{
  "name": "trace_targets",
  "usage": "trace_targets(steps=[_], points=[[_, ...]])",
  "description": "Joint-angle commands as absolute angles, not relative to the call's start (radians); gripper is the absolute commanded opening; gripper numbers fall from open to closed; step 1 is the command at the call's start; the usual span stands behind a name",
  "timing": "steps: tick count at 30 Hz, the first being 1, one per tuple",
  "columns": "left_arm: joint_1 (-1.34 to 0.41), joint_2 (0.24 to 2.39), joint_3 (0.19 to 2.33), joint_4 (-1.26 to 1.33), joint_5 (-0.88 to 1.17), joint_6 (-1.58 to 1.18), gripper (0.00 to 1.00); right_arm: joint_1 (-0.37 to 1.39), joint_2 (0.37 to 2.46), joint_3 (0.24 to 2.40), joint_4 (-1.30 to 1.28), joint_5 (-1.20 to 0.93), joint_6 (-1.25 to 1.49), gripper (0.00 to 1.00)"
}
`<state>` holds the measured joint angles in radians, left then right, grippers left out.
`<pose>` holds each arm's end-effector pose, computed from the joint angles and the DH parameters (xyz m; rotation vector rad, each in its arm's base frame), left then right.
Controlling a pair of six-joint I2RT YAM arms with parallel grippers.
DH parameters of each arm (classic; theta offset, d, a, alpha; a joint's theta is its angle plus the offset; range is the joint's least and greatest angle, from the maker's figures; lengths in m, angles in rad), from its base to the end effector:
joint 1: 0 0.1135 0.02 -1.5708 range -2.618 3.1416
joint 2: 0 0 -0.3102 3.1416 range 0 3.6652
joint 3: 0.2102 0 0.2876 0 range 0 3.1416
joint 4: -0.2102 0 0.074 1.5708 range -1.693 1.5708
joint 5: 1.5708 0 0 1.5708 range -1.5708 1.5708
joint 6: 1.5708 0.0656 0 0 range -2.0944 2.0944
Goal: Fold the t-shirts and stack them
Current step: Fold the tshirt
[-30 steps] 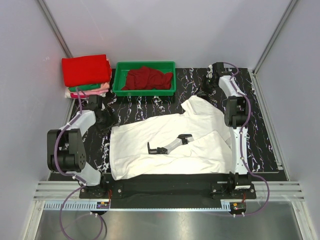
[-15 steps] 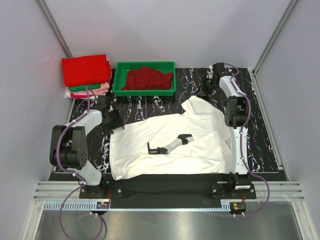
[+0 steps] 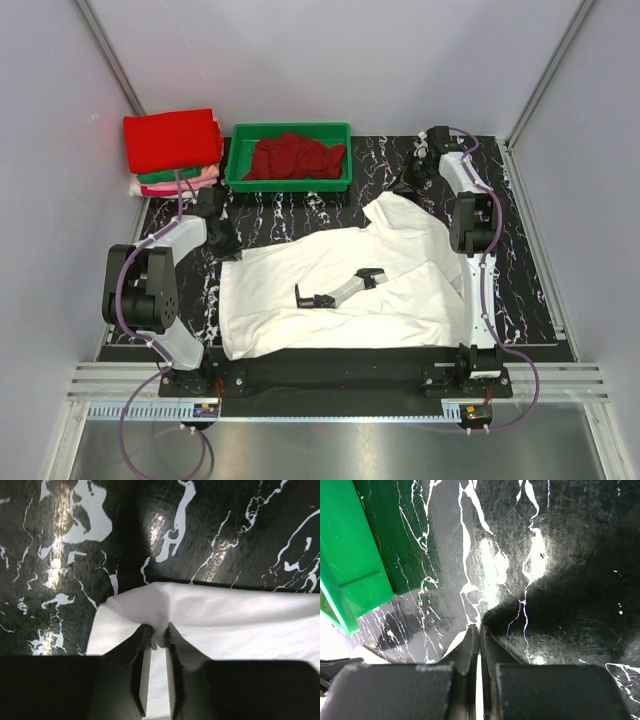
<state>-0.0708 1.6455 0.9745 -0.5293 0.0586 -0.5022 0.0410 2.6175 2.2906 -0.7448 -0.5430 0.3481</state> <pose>0.3501 -0.0287 0.1649 -0.5830 2.7324 -0.2265 0.6346 0.0600 0.1210 0.2181 2.6309 0.8490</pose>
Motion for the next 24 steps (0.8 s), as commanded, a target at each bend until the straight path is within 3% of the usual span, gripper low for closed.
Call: trace_targets(steps=[1, 3, 24], points=[[-0.074, 1.64, 1.026, -0.511, 0.038, -0.488, 0.11, 0.037, 2.649, 2.296, -0.784, -0.526, 0.337, 0.0], [-0.074, 1.641, 1.035, -0.515, 0.038, -0.485, 0.0, 0.035, 2.646, 2.292, -0.781, -0.535, 0.339, 0.0], [-0.072, 1.7, 1.339, -0.632, 0.127, -0.417, 0.0, -0.049, 2.339, 2.108, -0.62, -0.575, 0.459, 0.0]])
